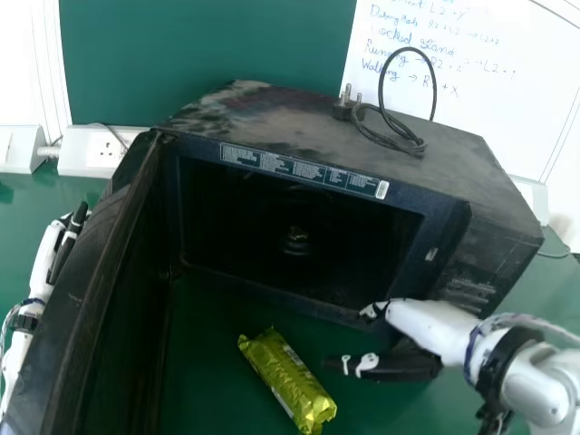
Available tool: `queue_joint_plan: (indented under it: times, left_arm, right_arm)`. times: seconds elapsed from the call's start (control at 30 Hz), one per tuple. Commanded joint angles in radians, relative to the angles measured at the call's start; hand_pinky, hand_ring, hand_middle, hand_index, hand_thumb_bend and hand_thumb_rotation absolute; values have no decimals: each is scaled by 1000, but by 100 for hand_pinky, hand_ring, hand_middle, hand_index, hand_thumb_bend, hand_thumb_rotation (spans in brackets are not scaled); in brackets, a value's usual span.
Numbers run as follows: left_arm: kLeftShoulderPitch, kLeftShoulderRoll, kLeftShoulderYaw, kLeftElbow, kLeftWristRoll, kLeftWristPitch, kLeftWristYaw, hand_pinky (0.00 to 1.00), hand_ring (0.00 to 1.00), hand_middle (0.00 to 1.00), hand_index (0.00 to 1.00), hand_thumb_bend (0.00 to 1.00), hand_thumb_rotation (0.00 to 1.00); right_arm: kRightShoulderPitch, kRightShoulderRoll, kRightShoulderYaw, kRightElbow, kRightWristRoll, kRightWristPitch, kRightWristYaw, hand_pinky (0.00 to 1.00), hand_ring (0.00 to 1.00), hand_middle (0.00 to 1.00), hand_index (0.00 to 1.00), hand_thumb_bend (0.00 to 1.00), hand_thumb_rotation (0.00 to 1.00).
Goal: Put biscuit inside oven
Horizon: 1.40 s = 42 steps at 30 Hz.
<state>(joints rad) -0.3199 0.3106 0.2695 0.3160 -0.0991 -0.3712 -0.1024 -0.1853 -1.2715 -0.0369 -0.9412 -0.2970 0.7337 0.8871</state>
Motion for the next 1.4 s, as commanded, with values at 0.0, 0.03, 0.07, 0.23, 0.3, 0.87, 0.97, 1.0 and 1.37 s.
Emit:
queue_joint_plan:
  times: [0.0, 0.03, 0.07, 0.23, 0.3, 0.87, 0.97, 1.0, 1.37]
  left_arm:
    - [20, -6, 3, -18, -13, 17, -1, 27, 32, 39, 48, 52, 7]
    - [20, -6, 3, -20, -13, 20, 0, 27, 32, 39, 48, 52, 7]
    - [21, -7, 2, -23, -13, 21, 0, 27, 32, 39, 48, 52, 7]
    - [27, -9, -4, -45, 2, 30, 10, 27, 31, 38, 48, 52, 7]
    - [27, -10, -4, -44, 0, 33, 9, 27, 31, 38, 48, 52, 7]
    - [15, -9, -6, -8, 1, -7, 1, 26, 31, 39, 48, 52, 7]
    - [16, -10, -7, -11, 1, -5, 2, 26, 31, 39, 48, 52, 7]
    - [16, -11, -8, -13, 0, -4, 2, 26, 31, 39, 48, 52, 7]
    - [17, -12, -10, -26, 0, 8, 3, 26, 30, 38, 48, 52, 7]
  right_arm:
    - [-9, 12, 55, -30, -56, 5, -30, 73, 89, 91, 91, 99, 65]
    - [-14, 18, 80, -37, -80, 22, -34, 74, 90, 91, 92, 99, 65]
    - [-18, 23, 97, -42, -97, 35, -35, 76, 91, 92, 93, 98, 65]
    - [-74, 87, 233, -66, -204, 160, -35, 78, 94, 97, 96, 97, 61]
    - [-99, 110, 289, -69, -254, 193, -30, 78, 94, 97, 96, 96, 60]
    - [-220, 324, 543, -17, -622, 247, 157, 83, 97, 99, 99, 92, 67]
    - [-206, 372, 545, -9, -673, 215, 185, 82, 96, 98, 97, 90, 65]
    - [-201, 389, 544, -7, -690, 206, 196, 82, 96, 98, 97, 89, 65]
    - [-151, 574, 515, 65, -895, 35, 370, 79, 94, 96, 95, 88, 62]
